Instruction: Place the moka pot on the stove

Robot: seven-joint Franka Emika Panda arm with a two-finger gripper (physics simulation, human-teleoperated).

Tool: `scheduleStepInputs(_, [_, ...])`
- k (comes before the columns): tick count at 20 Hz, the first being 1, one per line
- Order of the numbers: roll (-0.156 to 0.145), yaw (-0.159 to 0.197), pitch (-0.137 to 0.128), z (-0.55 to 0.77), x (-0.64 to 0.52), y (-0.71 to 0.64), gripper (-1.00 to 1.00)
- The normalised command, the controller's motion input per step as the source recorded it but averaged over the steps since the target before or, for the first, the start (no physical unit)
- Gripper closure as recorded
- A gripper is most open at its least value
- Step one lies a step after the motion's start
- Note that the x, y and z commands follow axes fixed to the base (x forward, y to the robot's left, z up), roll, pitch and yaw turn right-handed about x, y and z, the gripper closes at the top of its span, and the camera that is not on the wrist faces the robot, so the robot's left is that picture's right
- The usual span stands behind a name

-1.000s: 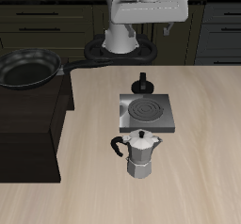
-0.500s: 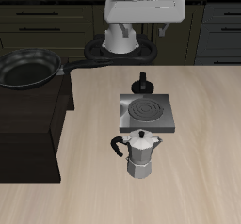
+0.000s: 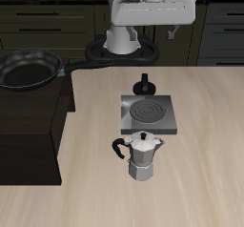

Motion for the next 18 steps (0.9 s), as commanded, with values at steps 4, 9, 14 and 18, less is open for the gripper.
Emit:
scheduleStepInputs(4, [-0.018,0.008,0.000,0.04,0.20,0.12,-1.00])
scheduleStepInputs(9, [-0.023,-0.016,0.014,0.01,0.26,0.01,-1.00])
scheduleStepInputs(14, [-0.018,-0.009,-0.009,0.05,0.21,-0.08,-1.00])
scheduleStepInputs(18, [-0.015,-0.009,-0.010,0.03,0.10,-0.06,-1.00])
